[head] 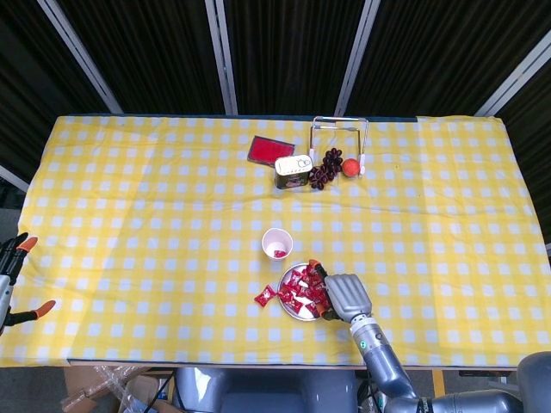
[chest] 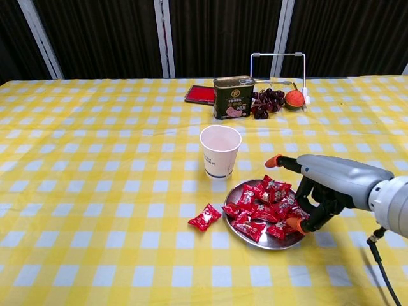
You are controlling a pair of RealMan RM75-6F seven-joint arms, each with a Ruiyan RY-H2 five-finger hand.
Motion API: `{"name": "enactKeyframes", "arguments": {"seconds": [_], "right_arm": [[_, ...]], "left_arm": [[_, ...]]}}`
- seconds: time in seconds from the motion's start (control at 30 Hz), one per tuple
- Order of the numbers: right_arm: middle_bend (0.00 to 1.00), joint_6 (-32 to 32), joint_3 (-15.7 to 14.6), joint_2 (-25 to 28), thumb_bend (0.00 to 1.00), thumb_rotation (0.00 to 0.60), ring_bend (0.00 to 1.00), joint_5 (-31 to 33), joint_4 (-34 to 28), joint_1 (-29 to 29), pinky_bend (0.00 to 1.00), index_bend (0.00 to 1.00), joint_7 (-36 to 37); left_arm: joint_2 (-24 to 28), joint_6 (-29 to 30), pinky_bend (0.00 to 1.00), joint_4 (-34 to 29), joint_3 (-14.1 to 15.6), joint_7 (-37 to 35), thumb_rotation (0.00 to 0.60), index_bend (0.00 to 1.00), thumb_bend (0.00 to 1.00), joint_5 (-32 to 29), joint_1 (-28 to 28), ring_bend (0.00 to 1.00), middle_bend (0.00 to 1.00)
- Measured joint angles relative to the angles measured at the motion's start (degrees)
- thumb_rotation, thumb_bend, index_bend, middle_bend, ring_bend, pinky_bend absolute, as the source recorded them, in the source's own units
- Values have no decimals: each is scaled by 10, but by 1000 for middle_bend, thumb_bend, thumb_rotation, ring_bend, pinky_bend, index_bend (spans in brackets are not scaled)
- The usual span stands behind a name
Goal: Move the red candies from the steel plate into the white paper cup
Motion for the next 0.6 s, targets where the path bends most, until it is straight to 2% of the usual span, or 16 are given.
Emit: {"name": "enactKeyframes", "arguments": {"seconds": [0.6], "right_arm": [[824,-24,9,-23,399,600,966,10,31,-9,1000,79,6]], "left_arm": [[0,-1,0,-1,0,1,600,0,25,-1,0,0,0]]}}
